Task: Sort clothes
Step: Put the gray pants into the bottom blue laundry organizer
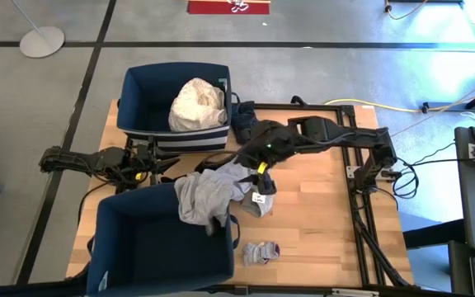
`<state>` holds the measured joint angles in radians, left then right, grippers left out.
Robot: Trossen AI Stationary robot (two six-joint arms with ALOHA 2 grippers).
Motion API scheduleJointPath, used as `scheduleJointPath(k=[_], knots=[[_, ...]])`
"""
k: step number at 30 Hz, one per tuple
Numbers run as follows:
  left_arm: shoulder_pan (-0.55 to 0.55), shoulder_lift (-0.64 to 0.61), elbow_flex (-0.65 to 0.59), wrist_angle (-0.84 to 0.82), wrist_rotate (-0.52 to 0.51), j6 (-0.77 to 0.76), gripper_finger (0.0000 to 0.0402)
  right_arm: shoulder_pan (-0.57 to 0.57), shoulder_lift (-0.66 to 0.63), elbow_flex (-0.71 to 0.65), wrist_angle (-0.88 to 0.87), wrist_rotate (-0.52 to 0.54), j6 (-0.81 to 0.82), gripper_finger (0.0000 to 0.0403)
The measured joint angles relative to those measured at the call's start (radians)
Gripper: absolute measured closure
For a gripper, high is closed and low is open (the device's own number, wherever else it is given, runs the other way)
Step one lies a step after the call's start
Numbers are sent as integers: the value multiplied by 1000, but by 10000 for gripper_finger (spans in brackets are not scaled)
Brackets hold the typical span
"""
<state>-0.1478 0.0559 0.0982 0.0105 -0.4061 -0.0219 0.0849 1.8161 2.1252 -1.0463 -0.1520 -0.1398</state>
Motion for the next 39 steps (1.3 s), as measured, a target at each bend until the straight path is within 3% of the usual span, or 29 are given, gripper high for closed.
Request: scheduleJointPath(k=[4,8,15,23,30,39], knots=[[0,0,0,-1,0,-1,341,1,-19,-95,-49,-25,36,141],[0,0,0,-2,0,-4,341,0,-67,-303,11,-50,58,141],[0,0,0,0,0,-8,341,0,-237,-778,389,21,137,141],[0,0,0,3,-1,0,341,0,-322,-1149,933,4,193,141],[0,0,0,1,-1,-31,341,0,-275,-1282,1261,4,153,141],[0,0,0,0,-6,-45,341,0,-119,-1293,1575,-30,130,141]])
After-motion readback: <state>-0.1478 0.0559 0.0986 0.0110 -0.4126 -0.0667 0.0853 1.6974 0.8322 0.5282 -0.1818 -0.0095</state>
